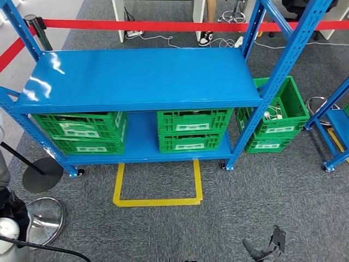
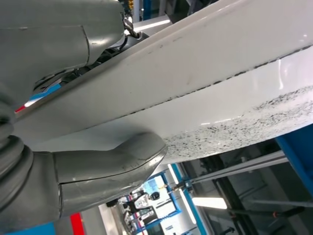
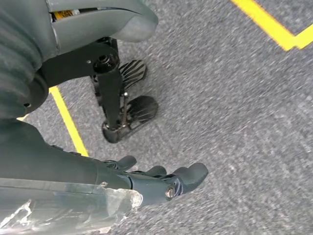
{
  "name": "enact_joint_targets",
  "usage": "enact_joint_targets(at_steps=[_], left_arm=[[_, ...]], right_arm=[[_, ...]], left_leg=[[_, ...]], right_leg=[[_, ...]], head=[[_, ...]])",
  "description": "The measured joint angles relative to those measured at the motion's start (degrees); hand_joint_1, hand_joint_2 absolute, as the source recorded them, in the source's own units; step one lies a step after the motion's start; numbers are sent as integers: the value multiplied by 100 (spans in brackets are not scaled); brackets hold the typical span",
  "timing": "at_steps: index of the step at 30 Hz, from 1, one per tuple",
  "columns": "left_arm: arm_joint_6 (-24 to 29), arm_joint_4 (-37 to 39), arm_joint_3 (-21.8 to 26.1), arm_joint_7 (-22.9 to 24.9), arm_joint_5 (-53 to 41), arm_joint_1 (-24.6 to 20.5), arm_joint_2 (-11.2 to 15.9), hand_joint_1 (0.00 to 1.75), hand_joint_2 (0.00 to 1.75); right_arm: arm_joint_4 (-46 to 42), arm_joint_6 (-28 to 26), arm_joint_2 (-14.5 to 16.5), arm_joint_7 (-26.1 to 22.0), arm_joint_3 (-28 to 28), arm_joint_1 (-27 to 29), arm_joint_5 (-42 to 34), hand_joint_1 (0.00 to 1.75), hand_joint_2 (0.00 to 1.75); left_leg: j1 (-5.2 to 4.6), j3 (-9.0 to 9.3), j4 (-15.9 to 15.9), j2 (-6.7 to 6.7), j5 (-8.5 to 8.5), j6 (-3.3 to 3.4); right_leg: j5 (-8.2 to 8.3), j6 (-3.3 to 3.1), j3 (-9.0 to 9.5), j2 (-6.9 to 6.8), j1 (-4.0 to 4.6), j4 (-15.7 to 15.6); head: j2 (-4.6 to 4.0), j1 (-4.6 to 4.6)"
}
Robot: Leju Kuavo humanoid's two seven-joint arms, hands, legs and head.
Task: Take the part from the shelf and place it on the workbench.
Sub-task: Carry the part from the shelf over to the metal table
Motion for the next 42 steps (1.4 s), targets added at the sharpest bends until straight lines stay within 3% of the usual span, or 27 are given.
enact_joint_targets(at_steps=[2,4,6,8,9,10,12,14,15,16,18,20,21,23,25,27,28,29,30,32,34,36,38,40,42], left_arm=[[22,0,15,0,-20,4,1,175,175],[50,-2,46,0,-44,13,1,175,175],[61,-4,89,-1,-42,38,1,175,175],[61,-13,128,-6,-26,89,-1,175,175],[61,-19,150,-13,-16,113,-1,175,175],[61,-25,170,-19,-9,134,-2,175,175],[61,-28,215,-33,-1,185,-1,175,175],[61,-32,274,-74,26,286,-5,175,175],[60,-46,318,-112,64,353,-9,175,175],[57,-73,371,-161,117,420,-15,175,175],[28,-151,484,-263,241,529,-35,175,175],[-24,-227,584,-337,332,604,-63,175,175],[-44,-259,626,-360,357,642,-78,175,175],[-62,-316,694,-381,382,715,-100,175,175],[-66,-356,739,-389,393,750,-124,175,175],[-68,-376,761,-393,397,762,-146,175,175],[-68,-376,768,-395,397,769,-157,175,175],[-69,-376,778,-396,397,779,-166,175,175],[-69,-376,790,-396,397,788,-174,175,175],[-69,-378,806,-396,397,796,-183,175,175],[-69,-385,810,-396,397,794,-190,175,175],[-69,-399,815,-397,397,794,-193,175,175],[-70,-413,826,-402,397,809,-199,175,175],[-86,-427,853,-430,396,831,-207,175,175],[-132,-448,880,-489,407,858,-223,175,175]], right_arm=[[-3,13,-10,1,25,-8,8,0,175],[-10,26,-32,10,55,-39,15,0,175],[-13,23,-66,41,80,-77,30,0,175],[-12,7,-115,94,108,-86,60,0,175],[-11,-1,-140,121,125,-86,79,0,175],[-10,-5,-164,147,144,-88,103,0,175],[-7,2,-199,218,187,-93,166,0,175],[3,26,-242,309,250,-102,253,0,175],[9,37,-267,347,283,-117,290,0,175],[14,44,-292,381,312,-138,323,0,175],[24,49,-359,411,360,-191,356,0,175],[32,51,-438,414,393,-243,367,0,175],[35,52,-471,413,401,-268,368,0,175],[39,56,-496,413,408,-319,369,0,175],[43,59,-510,412,415,-360,369,0,175],[57,61,-519,411,419,-363,369,0,175],[67,60,-523,412,419,-354,369,0,175],[75,59,-528,413,418,-345,369,0,175],[81,58,-532,412,418,-342,369,0,175],[91,58,-534,411,419,-350,369,0,175],[94,58,-539,408,420,-369,369,0,175],[97,57,-545,404,421,-378,369,0,175],[102,58,-545,386,424,-381,370,0,175],[107,73,-560,328,433,-400,384,0,175],[110,116,-624,261,448,-423,416,0,175]], left_leg=[[-32,-94,0,0,90,2],[-47,-143,1,12,160,-22],[-42,-164,-4,24,227,-75],[-50,-192,2,7,251,-134],[-50,-237,91,-4,167,-171],[-39,-322,294,-14,10,-215],[22,-594,996,-14,-408,-306],[75,-790,1558,-10,-592,-368],[94,-766,1576,-2,-531,-391],[110,-641,1389,21,-384,-413],[108,-214,678,206,-77,-458],[75,41,200,376,0,-408],[55,53,138,378,-35,-352],[64,10,107,247,-43,-219],[75,-23,101,116,-11,-126],[72,-60,99,-18,22,-63],[63,-81,100,-93,38,-43],[53,-99,101,-171,54,-32],[42,-111,102,-251,70,-29],[27,-122,102,-412,104,-42],[18,-144,113,-556,139,-78],[32,-199,122,-677,187,-138],[53,-260,114,-777,246,-213],[40,-358,263,-559,129,-285],[40,-594,825,-193,-252,-350]], right_leg=[[306,-135,458,-2,67,-579],[258,-256,1020,-10,125,-1384],[122,-274,1272,-17,150,-1780],[164,-273,1275,-39,114,-1881],[202,-286,1265,-60,86,-1906],[239,-302,1254,-85,56,-1927],[276,-322,1215,-140,42,-1918],[295,-316,1171,-208,31,-1896],[297,-309,1149,-248,21,-1878],[292,-296,1129,-292,7,-1854],[260,-240,1103,-382,-8,-1797],[220,-162,1084,-486,18,-1744],[207,-131,1081,-545,36,-1729],[172,-80,1079,-642,34,-1701],[-19,-28,969,-477,11,-1459],[-400,-7,652,-185,-2,-751],[-561,-11,460,-108,-2,-346],[-629,-22,320,-73,1,-71],[-590,-40,269,-55,4,7],[-228,-100,492,16,7,-497],[81,-158,844,270,-7,-1262],[147,-159,982,435,-10,-1587],[190,-167,986,334,-8,-1610],[256,-217,979,192,-31,-1640],[296,-251,957,43,-43,-1658]], head=[[0,-3],[0,-4],[0,1],[0,9],[0,7],[0,1],[0,-10],[0,-9],[0,-10],[0,-10],[0,-18],[0,-29],[0,-28],[0,-10],[0,9],[0,29],[0,34],[0,35],[0,38],[0,37],[0,33],[0,32],[0,36],[0,3],[0,-37]])
